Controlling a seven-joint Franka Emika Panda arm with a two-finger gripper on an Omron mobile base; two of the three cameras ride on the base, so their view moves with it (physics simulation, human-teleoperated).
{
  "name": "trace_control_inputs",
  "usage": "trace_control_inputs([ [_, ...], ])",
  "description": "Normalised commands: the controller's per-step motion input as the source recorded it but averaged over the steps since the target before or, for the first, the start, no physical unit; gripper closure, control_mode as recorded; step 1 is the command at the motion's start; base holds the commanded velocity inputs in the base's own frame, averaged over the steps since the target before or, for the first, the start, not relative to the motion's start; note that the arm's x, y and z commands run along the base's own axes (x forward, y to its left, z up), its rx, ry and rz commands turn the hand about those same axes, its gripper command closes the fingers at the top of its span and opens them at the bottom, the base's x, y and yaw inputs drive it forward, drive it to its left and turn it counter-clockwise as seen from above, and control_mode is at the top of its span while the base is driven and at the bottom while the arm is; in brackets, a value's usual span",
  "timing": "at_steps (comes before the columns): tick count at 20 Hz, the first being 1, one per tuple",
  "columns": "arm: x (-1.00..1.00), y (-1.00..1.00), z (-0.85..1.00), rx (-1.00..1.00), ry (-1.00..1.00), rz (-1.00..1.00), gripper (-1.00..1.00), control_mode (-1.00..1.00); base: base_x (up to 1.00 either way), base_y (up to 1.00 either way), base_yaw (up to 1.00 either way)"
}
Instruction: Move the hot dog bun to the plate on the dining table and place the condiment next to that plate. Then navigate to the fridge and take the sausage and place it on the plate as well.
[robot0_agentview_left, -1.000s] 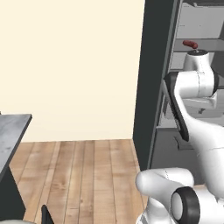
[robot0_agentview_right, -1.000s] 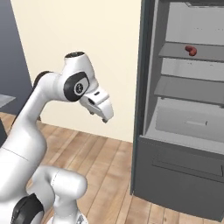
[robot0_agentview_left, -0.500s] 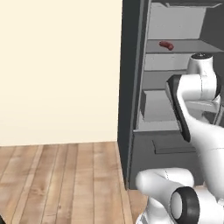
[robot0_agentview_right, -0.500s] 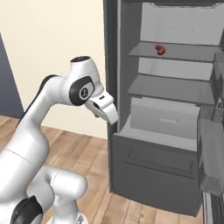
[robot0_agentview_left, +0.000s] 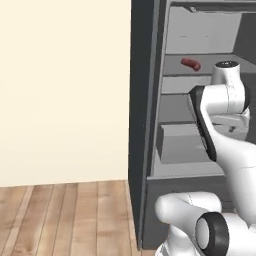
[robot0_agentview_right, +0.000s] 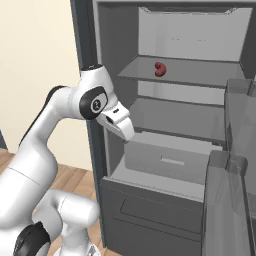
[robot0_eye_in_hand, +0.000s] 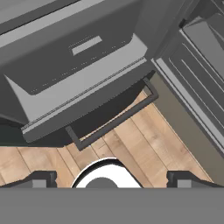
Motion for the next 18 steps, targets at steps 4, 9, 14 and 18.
trace_control_inputs([
  [4,0.0,0.0,0.0,0.0,0.0,0.0,-1.0,1.0,0.7,-0.29,-0.02],
  [9,0.0,0.0,0.0,0.0,0.0,0.0,-1.0,1.0,0.84,0.06,0.0],
  [14,-0.27,0.0,0.51,-0.07,-0.48,0.05,-1.0,-1.0,0.0,0.0,0.0],
  [18,-0.05,0.06,0.99,-0.1,-0.68,0.17,-1.0,-1.0,0.0,0.0,0.0],
])
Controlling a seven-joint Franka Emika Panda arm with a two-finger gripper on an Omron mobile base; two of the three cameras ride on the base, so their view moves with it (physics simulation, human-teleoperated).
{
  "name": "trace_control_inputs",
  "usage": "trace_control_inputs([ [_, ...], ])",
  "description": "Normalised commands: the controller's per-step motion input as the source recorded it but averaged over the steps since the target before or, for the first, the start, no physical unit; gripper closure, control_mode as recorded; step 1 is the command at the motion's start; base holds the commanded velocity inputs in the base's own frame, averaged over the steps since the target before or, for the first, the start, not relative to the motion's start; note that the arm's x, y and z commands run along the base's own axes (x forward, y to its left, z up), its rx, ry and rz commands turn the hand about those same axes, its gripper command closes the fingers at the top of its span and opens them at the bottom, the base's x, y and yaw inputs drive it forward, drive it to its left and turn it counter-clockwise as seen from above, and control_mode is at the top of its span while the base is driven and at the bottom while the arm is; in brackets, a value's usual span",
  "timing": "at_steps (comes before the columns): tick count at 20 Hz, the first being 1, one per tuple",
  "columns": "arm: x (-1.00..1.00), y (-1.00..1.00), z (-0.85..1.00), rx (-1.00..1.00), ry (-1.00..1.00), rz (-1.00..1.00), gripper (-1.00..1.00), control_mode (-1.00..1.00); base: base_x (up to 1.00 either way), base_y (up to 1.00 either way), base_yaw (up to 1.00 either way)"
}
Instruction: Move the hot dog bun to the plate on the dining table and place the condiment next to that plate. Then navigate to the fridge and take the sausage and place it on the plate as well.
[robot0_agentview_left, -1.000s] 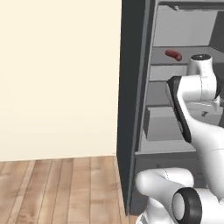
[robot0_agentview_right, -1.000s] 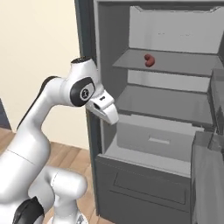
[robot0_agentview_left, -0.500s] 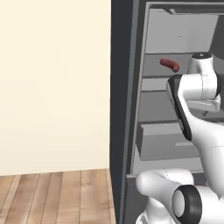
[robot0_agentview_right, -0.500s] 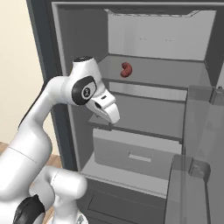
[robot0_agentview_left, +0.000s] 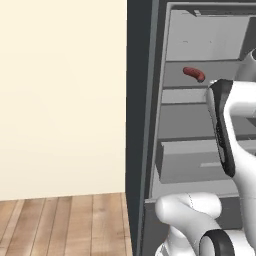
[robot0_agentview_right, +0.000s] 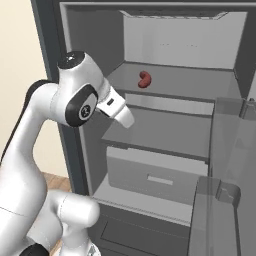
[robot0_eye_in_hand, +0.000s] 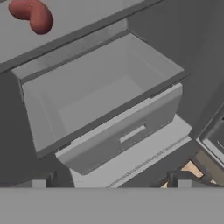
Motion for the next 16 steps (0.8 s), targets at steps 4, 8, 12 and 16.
trace_control_inputs([
  [4,0.34,0.15,0.9,-0.18,-0.43,0.19,-1.0,-1.0,0.0,0.0,0.0],
  [8,0.73,0.03,0.41,-0.21,-0.1,0.18,-1.0,-1.0,0.0,0.0,0.0],
  [12,0.91,0.08,0.01,-0.19,-0.02,0.16,-1.0,-1.0,0.0,0.0,0.0],
  [16,0.87,0.0,0.07,-0.11,0.08,0.11,-1.0,-1.0,0.0,0.0,0.0],
])
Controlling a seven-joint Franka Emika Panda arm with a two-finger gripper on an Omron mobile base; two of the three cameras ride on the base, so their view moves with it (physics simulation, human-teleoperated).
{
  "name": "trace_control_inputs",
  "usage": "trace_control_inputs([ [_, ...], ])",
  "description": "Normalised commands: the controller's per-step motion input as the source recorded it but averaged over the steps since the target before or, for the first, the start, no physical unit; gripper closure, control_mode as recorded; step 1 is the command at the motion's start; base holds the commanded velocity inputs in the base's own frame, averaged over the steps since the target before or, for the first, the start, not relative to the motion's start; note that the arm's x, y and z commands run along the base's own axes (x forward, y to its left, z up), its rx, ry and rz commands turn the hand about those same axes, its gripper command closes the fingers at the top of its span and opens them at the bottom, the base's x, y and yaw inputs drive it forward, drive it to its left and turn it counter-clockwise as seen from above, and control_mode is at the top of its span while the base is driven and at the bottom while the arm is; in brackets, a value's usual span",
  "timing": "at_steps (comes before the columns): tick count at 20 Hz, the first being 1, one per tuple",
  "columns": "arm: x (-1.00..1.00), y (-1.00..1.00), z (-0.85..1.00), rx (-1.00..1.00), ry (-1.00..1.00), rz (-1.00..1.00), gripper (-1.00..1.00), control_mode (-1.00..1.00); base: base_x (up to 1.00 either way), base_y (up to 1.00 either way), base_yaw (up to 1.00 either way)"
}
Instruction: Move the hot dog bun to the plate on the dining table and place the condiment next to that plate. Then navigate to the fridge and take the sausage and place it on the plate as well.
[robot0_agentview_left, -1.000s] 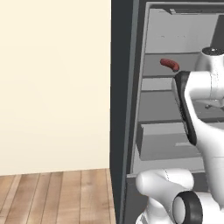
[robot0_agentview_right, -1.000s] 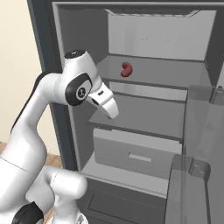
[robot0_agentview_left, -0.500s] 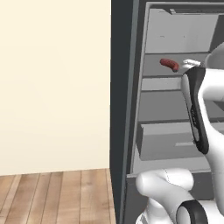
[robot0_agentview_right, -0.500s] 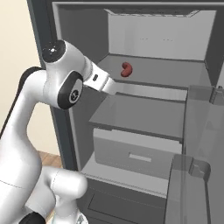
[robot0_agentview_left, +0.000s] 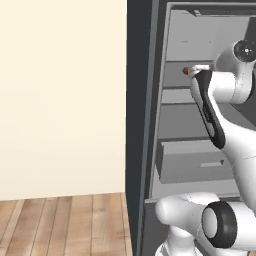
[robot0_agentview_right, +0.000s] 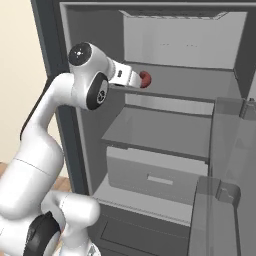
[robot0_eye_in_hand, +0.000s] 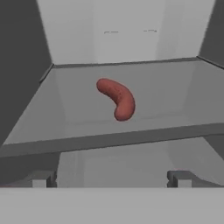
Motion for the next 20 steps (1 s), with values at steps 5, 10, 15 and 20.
trace_control_inputs([
  [5,0.77,-0.21,0.0,-0.01,0.05,0.01,-1.0,-1.0,0.0,0.0,0.0],
  [10,0.63,-0.2,-0.13,0.0,0.01,0.0,-1.0,-1.0,0.0,0.0,0.0],
  [15,0.46,-0.23,-0.36,0.0,0.0,0.0,-1.0,-1.0,0.0,0.0,0.0],
  [20,0.37,-0.22,-0.3,0.0,0.0,0.0,-1.0,-1.0,0.0,0.0,0.0],
])
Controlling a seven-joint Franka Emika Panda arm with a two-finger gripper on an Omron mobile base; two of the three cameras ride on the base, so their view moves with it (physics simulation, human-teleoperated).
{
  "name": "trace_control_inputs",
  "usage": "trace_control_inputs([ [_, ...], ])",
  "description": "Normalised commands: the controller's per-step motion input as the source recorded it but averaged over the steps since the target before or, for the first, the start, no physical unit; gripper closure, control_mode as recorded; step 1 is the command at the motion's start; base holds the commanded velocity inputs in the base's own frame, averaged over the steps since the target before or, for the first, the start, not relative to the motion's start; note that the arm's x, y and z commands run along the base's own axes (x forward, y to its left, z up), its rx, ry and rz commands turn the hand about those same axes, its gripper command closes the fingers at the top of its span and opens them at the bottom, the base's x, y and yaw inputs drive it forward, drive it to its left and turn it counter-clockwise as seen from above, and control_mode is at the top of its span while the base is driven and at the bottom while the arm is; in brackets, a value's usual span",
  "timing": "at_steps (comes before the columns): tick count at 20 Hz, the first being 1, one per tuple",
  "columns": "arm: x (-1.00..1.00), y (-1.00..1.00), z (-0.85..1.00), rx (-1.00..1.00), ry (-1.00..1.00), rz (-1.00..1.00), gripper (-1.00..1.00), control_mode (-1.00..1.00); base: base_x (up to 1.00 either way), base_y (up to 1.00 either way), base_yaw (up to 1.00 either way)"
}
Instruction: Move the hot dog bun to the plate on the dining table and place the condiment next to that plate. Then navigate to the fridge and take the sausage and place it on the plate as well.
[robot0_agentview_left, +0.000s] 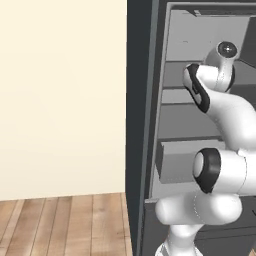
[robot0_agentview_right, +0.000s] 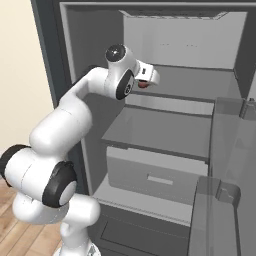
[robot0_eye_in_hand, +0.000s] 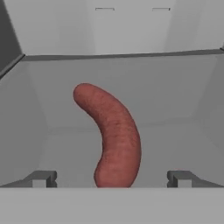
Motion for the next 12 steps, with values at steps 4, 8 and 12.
trace_control_inputs([
  [4,0.47,-0.17,-0.24,0.0,0.0,0.0,-1.0,-1.0,0.0,0.0,0.0],
  [8,0.46,-0.08,-0.19,0.0,0.04,0.0,-1.0,-1.0,0.0,0.0,0.0],
  [12,0.38,0.0,-0.24,0.0,0.05,0.0,1.0,-1.0,0.0,0.0,0.0],
])
